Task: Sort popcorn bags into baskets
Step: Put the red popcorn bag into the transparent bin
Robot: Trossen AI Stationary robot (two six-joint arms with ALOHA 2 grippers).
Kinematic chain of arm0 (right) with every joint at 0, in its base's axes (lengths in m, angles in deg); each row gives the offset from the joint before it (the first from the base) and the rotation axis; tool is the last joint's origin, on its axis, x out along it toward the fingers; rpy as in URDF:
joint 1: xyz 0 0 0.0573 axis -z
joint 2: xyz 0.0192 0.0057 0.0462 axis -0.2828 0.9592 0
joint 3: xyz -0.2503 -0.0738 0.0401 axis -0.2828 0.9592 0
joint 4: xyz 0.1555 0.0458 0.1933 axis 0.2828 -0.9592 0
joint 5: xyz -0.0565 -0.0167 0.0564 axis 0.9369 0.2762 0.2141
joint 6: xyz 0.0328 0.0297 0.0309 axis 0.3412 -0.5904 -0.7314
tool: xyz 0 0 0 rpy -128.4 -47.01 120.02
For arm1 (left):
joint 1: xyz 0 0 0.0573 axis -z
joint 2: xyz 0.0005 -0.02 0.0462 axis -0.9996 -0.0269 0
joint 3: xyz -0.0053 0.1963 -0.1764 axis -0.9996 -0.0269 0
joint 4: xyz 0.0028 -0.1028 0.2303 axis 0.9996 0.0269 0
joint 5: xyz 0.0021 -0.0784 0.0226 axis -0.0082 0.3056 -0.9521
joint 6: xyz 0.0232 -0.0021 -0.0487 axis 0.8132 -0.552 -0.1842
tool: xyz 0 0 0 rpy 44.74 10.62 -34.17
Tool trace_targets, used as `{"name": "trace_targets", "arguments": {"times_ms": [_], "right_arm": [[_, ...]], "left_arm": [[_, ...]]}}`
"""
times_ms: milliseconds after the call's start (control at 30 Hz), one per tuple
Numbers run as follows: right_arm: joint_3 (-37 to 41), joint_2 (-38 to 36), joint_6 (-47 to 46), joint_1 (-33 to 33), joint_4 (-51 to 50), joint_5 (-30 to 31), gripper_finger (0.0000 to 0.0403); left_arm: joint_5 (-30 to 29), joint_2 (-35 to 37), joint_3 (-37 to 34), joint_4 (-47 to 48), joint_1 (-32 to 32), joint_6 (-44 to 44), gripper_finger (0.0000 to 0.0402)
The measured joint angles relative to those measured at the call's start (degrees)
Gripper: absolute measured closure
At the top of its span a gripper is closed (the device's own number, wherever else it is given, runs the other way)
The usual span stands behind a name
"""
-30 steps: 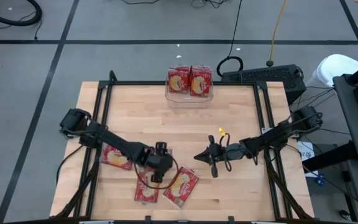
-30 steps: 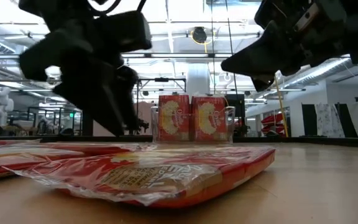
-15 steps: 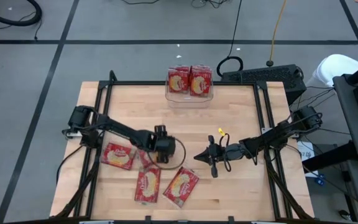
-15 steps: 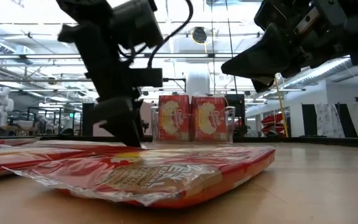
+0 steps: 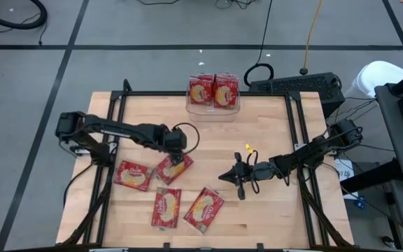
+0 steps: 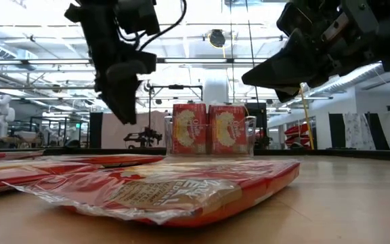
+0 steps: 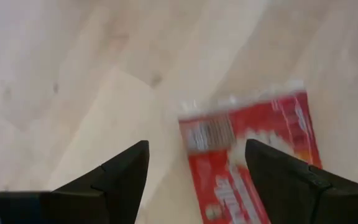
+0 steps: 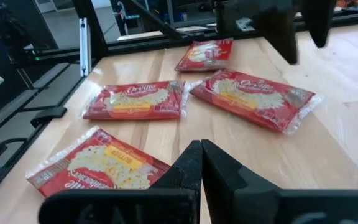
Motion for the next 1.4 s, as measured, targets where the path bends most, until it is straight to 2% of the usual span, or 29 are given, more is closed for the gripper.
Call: {"name": "trace_targets", "arguments": {"times_ms": [133, 667, 967, 1033, 1100, 1267, 1400], "right_arm": [[0.0, 0.0, 0.0, -0.21, -0.25, 0.0, 0.0401], [0.04, 0.0, 0.24, -0.42, -0.67, -0.02, 0.0401], [0.04, 0.0, 1.09, -0.42, -0.44, -0.02, 0.0401], [0.04, 0.0, 1.09, -0.42, -0.36, -0.02, 0.0401], [0.04, 0.0, 1.09, -0.42, -0.32, -0.02, 0.0401], [0.04, 0.0, 1.31, -0.39, -0.32, 0.0, 0.0401], [0.04, 0.0, 0.43, -0.39, -0.38, 2.83, 0.0401]], "left_arm": [[6.8, 0.46, -0.09, 0.36, -2.31, 0.45, 0.0128], [13.99, -9.25, -0.09, -5.19, -9.44, -1.72, 0.0128], [21.04, -15.28, 0.2, -7.4, -11.16, 3.08, 0.0133], [20.93, -15.4, 0.17, -8.15, -11.11, 4.56, 0.0153], [20.19, -15.54, 0.14, -8.8, -10.8, 6.22, 0.0197], [19.61, -15.48, 0.06, -10.98, -9.41, 9.96, 0.0371], [20.74, -15.56, 0.0, -14.18, -8.17, 10.21, 0.0391]]}}
